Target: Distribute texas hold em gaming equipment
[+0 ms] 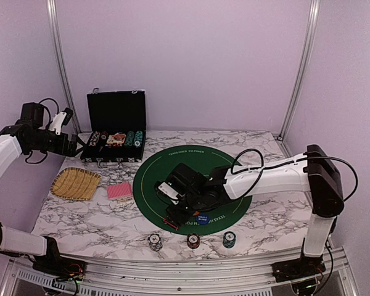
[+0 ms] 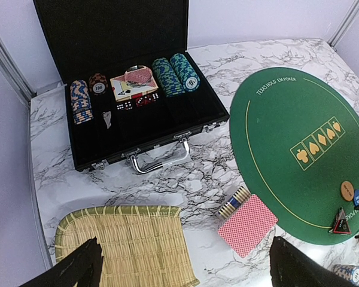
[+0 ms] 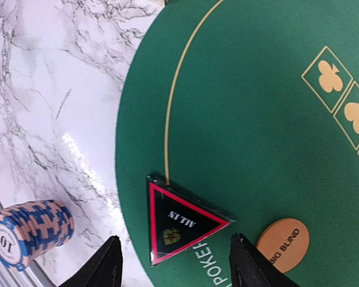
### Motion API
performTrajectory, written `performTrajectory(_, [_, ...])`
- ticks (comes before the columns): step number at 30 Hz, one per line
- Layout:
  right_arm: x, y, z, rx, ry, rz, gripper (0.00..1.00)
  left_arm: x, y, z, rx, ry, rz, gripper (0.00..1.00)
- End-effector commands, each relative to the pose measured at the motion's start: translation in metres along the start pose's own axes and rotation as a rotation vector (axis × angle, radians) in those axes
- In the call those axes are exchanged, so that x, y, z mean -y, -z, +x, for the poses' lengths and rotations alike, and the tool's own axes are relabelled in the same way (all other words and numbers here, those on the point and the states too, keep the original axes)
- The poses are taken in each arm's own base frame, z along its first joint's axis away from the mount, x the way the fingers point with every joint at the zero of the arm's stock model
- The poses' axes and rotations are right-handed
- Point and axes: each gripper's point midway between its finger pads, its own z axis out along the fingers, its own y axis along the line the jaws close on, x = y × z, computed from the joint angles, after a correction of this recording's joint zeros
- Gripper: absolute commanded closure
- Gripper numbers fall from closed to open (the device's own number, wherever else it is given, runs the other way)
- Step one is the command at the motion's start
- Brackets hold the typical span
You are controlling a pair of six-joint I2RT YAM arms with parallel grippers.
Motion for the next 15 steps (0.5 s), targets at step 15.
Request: performTrajectory(15, [-0.008, -0.022, 0.046, -0.142, -0.069, 0.044, 0.48, 0.009, 0.013, -0.013, 0.042, -0.019, 0.034, 0.01])
